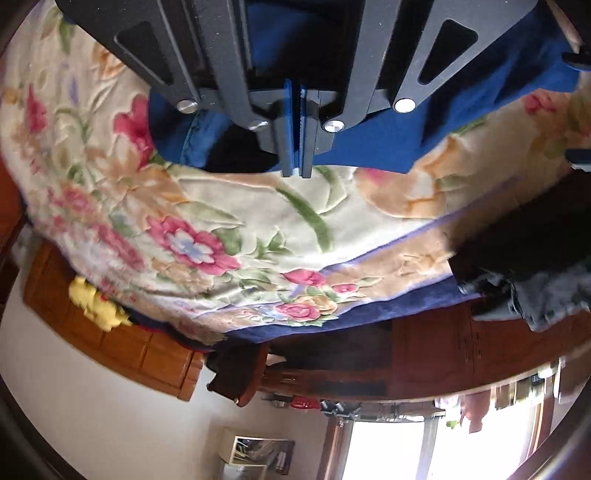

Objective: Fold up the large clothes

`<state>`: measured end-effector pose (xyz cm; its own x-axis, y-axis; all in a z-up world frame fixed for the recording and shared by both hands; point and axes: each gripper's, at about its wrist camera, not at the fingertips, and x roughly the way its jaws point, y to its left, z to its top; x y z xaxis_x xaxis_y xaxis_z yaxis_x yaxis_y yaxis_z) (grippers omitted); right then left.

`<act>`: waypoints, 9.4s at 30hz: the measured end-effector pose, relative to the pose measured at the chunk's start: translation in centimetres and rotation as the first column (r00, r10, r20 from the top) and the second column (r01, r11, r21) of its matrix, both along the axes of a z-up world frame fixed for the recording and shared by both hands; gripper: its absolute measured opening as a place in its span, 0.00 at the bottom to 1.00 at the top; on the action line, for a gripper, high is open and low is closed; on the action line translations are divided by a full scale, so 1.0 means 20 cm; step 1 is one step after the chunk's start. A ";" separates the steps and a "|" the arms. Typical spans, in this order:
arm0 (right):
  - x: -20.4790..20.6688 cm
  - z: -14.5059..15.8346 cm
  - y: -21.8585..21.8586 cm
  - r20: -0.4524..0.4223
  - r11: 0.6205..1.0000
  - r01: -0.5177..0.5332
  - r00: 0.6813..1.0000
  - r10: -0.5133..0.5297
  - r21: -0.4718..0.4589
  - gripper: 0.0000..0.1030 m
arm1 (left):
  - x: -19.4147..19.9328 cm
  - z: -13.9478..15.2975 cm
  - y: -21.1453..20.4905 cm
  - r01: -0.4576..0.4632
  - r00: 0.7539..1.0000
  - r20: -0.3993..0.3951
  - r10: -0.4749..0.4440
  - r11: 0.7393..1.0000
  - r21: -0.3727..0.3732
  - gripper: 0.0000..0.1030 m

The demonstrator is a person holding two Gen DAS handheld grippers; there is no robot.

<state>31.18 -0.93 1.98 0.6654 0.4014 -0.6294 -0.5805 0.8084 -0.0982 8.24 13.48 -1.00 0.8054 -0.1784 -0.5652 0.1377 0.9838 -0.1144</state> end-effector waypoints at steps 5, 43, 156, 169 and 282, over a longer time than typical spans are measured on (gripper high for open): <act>-0.06 -0.03 -0.02 -0.082 0.997 -0.065 0.994 0.069 0.051 0.45 | 0.00 0.00 0.01 0.000 1.000 0.000 0.000 1.000 0.004 0.80; -0.27 0.24 -0.44 0.070 0.967 0.175 0.984 -0.165 -0.185 0.54 | -0.01 0.04 -0.21 0.091 0.996 0.013 -0.091 0.996 -0.004 0.80; -1.38 0.05 -1.73 -0.119 0.908 0.402 0.914 -0.389 0.116 0.23 | -0.50 0.00 -0.19 0.120 0.988 -0.095 -0.119 0.993 0.003 0.06; -1.31 -0.07 -1.72 -0.173 0.895 0.439 0.890 -0.422 0.073 0.25 | -0.58 0.11 -0.23 0.083 0.996 -0.016 -0.084 0.996 -0.017 0.55; 0.01 -0.20 -0.80 -0.330 0.925 0.367 0.889 -0.317 0.100 0.74 | -0.64 -0.04 -0.09 0.099 0.992 -0.079 -0.100 0.995 -0.024 0.64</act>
